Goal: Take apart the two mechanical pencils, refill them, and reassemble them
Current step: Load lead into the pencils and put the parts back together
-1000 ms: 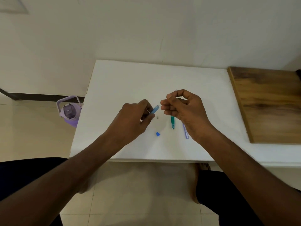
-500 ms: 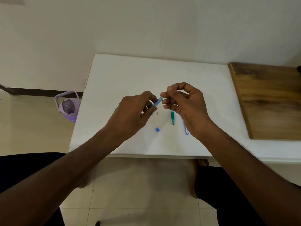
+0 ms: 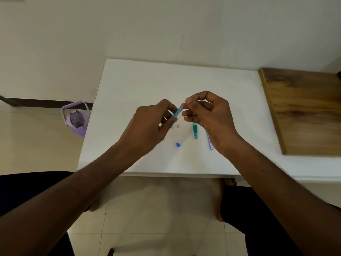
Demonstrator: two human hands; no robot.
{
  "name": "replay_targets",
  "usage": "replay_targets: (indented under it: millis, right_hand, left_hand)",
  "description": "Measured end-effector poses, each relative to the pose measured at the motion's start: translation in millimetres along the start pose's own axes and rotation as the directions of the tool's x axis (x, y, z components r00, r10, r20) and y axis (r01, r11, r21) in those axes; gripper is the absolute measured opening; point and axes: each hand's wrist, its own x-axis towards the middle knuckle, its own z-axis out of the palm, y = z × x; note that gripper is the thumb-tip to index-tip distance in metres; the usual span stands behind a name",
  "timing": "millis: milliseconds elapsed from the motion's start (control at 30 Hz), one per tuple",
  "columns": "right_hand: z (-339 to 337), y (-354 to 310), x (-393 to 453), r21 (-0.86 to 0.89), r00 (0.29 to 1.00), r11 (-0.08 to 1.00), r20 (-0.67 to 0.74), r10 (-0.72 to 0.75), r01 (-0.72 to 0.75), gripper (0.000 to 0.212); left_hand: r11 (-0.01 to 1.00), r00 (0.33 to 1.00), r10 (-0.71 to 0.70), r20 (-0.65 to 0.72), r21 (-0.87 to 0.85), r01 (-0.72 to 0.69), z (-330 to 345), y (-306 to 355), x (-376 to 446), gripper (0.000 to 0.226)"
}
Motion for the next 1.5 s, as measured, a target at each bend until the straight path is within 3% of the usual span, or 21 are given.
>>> replay_targets:
  millis: [133,267,367,467,567,667,867,1067,1133,1233,1300,1367,1500]
  right_hand:
    - [0.7,2.1,0.6,-0.222,0.986,0.962,0.071,-0.148,0.160,0.007]
    - [0.8,-3.8,5.2,-0.282,0.978,0.937,0.085,-0.189,0.205,0.015]
    - [0.8,-5.4,14.3,-0.399,0.974,0.889,0.057,-0.220,0.224,0.014]
    - [-3.6,2.2,26.5,-0.689,0.962,0.682,0.086,-0.260,0.246,0.009]
    - [-0.9,21.9,35.4,-0.874,0.963,0.405,0.238,-0.128,0.269,0.011]
    - [6.6,44.2,39.1,-0.905,0.961,0.324,0.270,-0.058,0.274,0.015]
    - [8.9,58.5,41.4,-0.908,0.948,0.274,0.304,-0.094,0.318,0.015]
    - [12.1,54.1,29.2,-0.889,0.900,0.155,0.413,-0.142,0.432,0.014]
    - [12.5,44.3,26.5,-0.882,0.909,0.227,0.385,-0.161,0.413,0.012]
    - [9.5,19.0,26.2,-0.708,0.945,0.636,0.146,-0.292,0.306,0.006]
    - [7.5,2.5,24.7,-0.497,0.967,0.836,0.025,-0.254,0.232,0.008]
    - [7.4,-6.3,21.6,-0.376,0.980,0.907,0.025,-0.198,0.192,0.009]
    - [10.9,-7.5,18.5,-0.301,0.983,0.936,0.067,-0.170,0.182,0.011]
  left_hand:
    - [0.997,1.000,0.001,-0.009,-0.076,-0.002,1.7,-1.1,0.1,0.022]
    - [0.980,0.997,-0.056,-0.044,-0.191,0.047,-0.6,-0.7,0.7,0.021]
    - [0.971,0.992,-0.086,-0.095,-0.231,0.062,-4.1,-2.2,1.5,0.032]
    - [0.964,0.987,-0.089,-0.134,-0.262,0.051,-10.5,-3.1,2.1,0.047]
    - [0.965,0.983,-0.077,-0.164,-0.262,0.032,-14.8,-5.3,3.3,0.047]
    - [0.959,0.983,-0.072,-0.170,-0.281,0.022,-16.4,-9.2,3.3,0.043]
    - [0.946,0.982,-0.100,-0.162,-0.322,0.043,-18.0,-14.5,4.4,0.041]
    - [0.937,0.983,-0.111,-0.147,-0.345,0.054,-17.5,-16.0,4.4,0.042]
    - [0.939,0.987,-0.093,-0.133,-0.341,0.043,-17.3,-14.8,3.8,0.042]
    - [0.945,0.989,-0.084,-0.121,-0.324,0.041,-17.3,-14.9,1.3,0.035]
    - [0.946,0.990,-0.086,-0.114,-0.320,0.045,-16.4,-14.5,-1.0,0.032]
    - [0.945,0.990,-0.093,-0.103,-0.322,0.055,-15.2,-12.1,-2.2,0.031]
    - [0.953,0.990,-0.101,-0.100,-0.294,0.068,-12.7,-7.9,-2.1,0.029]
